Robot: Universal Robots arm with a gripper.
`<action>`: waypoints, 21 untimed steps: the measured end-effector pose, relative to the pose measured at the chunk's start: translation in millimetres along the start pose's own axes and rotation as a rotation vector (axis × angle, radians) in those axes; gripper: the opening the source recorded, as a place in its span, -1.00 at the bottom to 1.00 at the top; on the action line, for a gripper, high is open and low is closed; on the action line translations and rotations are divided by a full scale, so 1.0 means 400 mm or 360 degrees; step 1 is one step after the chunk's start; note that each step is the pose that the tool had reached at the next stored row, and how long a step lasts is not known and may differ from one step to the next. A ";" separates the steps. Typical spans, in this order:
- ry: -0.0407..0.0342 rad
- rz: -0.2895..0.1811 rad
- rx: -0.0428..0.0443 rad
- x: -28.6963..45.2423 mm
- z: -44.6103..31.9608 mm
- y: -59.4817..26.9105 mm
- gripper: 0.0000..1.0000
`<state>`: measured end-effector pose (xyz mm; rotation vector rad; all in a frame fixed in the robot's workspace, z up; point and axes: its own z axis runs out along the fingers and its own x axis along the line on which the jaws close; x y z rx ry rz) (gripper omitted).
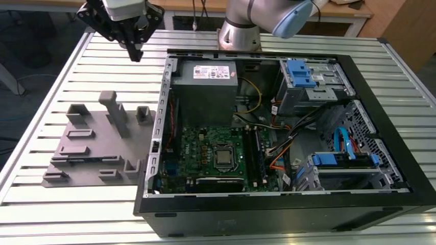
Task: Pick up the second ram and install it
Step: 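Reach for the second ram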
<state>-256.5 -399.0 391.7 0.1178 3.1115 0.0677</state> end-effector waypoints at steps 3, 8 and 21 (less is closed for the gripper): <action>0.0000 0.0000 0.0000 0.016 0.001 -0.001 -0.85; 0.0000 0.0000 0.0000 0.046 0.007 -0.004 -0.85; 0.0000 0.0000 0.0000 0.115 0.027 -0.030 -0.85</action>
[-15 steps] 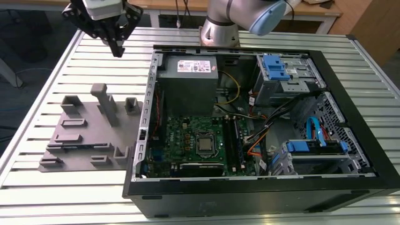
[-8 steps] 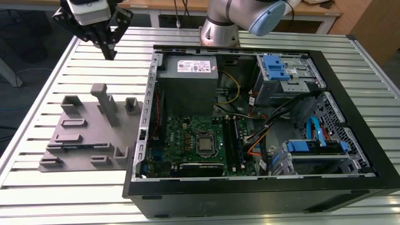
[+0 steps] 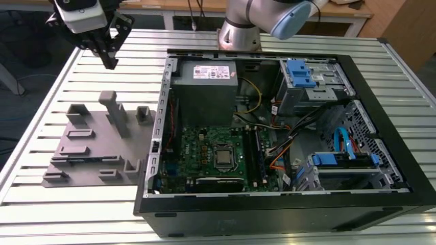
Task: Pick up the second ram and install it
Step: 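Reach for the second ram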
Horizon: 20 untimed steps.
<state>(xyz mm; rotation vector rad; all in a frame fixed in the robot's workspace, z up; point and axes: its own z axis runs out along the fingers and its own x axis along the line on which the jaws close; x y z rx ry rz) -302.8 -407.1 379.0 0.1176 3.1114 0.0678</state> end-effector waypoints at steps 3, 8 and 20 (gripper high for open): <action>0.0000 0.0000 0.0000 0.013 0.002 -0.008 -0.85; 0.0000 0.0000 0.0000 0.031 0.005 -0.018 -0.85; 0.0000 0.0000 0.0000 0.066 0.010 -0.034 -0.85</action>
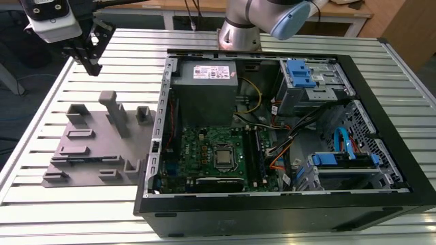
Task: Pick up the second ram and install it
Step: 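Reach for the second ram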
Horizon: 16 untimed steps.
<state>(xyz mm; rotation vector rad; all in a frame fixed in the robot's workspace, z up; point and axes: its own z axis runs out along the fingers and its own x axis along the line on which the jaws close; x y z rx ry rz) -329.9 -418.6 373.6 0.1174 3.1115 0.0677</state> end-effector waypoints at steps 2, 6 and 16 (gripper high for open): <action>0.0000 0.0000 0.0000 0.005 0.001 -0.002 -0.85; 0.0000 0.0000 0.0000 0.017 0.003 -0.008 -0.85; 0.0000 0.0000 0.0000 0.037 0.012 -0.023 -0.85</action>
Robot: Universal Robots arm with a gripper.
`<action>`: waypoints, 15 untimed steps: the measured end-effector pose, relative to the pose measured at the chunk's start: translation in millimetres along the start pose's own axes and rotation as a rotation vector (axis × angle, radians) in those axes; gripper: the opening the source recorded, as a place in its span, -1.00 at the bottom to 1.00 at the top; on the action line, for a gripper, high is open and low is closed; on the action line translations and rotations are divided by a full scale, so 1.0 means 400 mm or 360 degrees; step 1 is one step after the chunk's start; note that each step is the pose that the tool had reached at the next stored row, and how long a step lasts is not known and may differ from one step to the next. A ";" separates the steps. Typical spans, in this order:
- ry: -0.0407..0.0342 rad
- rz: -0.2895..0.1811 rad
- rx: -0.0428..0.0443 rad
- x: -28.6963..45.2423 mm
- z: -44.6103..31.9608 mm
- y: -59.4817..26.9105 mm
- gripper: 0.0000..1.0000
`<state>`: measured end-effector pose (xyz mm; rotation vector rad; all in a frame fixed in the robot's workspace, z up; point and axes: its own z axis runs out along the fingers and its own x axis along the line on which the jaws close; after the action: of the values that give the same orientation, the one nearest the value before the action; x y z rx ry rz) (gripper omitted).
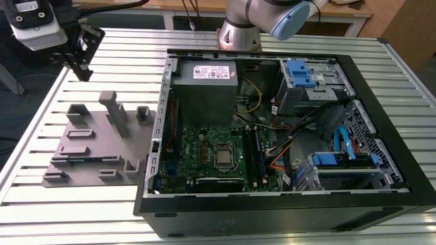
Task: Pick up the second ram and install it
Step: 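Reach for the second ram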
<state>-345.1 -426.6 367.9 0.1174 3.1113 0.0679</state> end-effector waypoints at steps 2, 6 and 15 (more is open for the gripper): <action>0.0000 0.0000 0.0000 0.000 0.004 -0.002 -0.85; 0.0000 0.0000 0.0000 0.001 0.010 -0.010 -0.85; 0.0000 0.0000 0.0000 0.001 0.025 -0.025 -0.85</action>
<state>-345.9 -436.1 357.5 0.1174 3.1115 0.0678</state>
